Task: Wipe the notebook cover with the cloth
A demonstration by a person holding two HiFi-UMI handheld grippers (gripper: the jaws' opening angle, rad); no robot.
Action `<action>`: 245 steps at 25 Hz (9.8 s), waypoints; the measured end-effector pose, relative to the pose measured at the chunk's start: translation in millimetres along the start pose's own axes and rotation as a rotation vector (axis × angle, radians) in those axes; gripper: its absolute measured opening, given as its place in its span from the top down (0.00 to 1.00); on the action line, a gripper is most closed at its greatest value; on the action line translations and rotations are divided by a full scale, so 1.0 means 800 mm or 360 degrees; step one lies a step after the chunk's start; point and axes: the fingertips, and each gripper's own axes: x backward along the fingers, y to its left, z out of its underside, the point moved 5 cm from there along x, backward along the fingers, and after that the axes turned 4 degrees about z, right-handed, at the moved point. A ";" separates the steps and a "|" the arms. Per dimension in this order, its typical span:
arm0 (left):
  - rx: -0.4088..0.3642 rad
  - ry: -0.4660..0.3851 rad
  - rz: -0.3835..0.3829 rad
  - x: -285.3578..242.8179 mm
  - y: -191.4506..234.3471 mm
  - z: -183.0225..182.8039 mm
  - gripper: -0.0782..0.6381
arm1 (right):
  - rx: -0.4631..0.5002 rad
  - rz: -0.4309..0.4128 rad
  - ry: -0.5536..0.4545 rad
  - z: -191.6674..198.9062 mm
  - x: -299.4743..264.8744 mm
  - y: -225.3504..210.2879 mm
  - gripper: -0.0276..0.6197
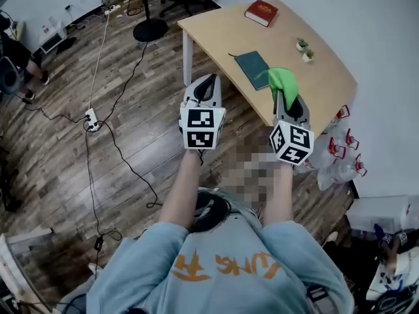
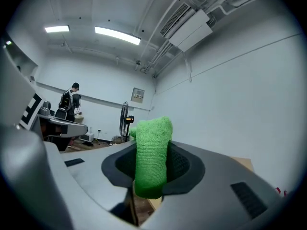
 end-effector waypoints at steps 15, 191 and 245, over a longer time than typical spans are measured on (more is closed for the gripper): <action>0.0062 -0.0012 -0.0003 -0.005 0.034 0.006 0.86 | 0.0069 0.0072 -0.0010 -0.015 -0.018 0.018 0.80; 0.0061 0.0993 0.0434 -0.525 -0.003 0.275 0.86 | 0.0100 -0.0999 0.1240 0.351 -0.378 -0.109 0.79; 0.0125 0.1002 0.0131 -0.551 0.116 0.253 0.86 | 0.0258 -0.0639 0.1049 0.330 -0.598 -0.052 0.79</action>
